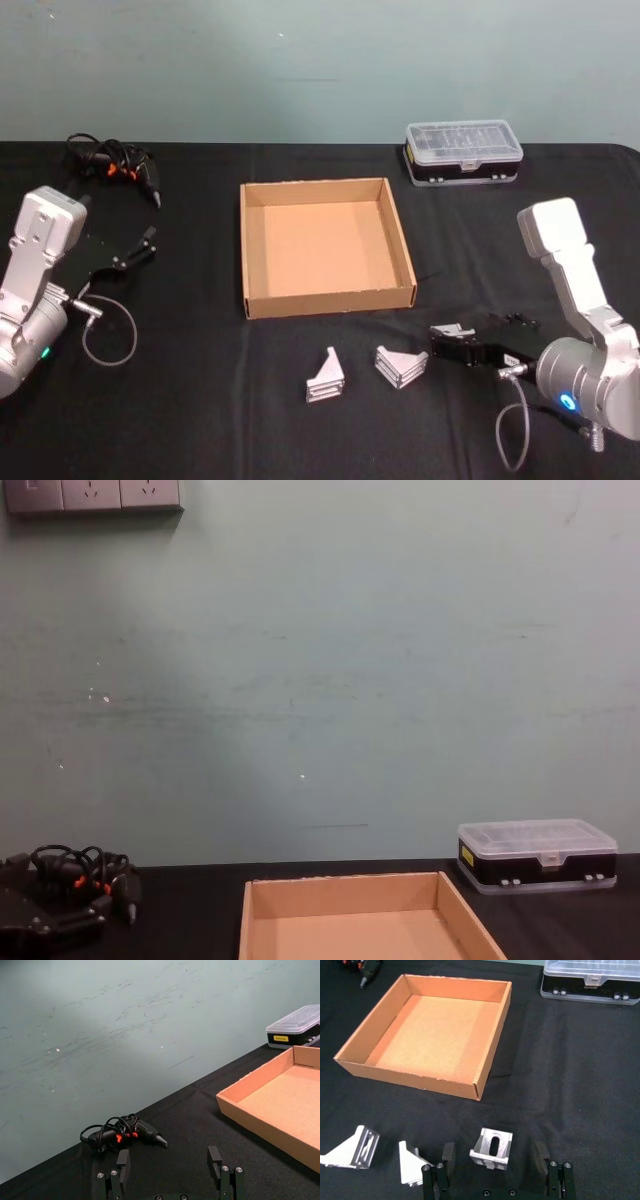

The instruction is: Use one hand to pick up the angle iron from the table and place it into the box.

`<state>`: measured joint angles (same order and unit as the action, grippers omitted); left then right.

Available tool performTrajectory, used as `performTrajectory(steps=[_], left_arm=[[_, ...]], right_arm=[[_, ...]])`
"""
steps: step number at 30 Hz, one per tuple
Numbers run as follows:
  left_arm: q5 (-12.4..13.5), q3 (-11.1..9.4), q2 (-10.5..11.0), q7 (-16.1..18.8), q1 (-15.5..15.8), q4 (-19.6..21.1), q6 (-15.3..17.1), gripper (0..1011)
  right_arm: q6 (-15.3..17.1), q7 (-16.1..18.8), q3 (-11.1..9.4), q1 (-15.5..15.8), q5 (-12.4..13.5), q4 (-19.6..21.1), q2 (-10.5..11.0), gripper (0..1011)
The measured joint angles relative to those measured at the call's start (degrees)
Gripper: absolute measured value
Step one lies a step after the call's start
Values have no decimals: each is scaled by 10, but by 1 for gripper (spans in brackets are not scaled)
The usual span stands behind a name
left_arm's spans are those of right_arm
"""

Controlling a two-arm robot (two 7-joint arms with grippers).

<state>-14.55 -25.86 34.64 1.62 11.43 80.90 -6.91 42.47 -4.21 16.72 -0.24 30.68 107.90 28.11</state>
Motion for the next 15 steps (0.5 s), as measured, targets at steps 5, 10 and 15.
performTrajectory(steps=[5,10,15], left_arm=[[0,0,0,0,0,0,0,1011],[0,0,0,0,0,0,0,1011],[0,0,0,0,0,0,0,1011]], right_arm=[[4,-5,3,-5,-9,-8,-12,1000],[5,-7,7,-11,-21,-19,-24,1000],[7,-13,8,-14,-32,-25,-33,1000]])
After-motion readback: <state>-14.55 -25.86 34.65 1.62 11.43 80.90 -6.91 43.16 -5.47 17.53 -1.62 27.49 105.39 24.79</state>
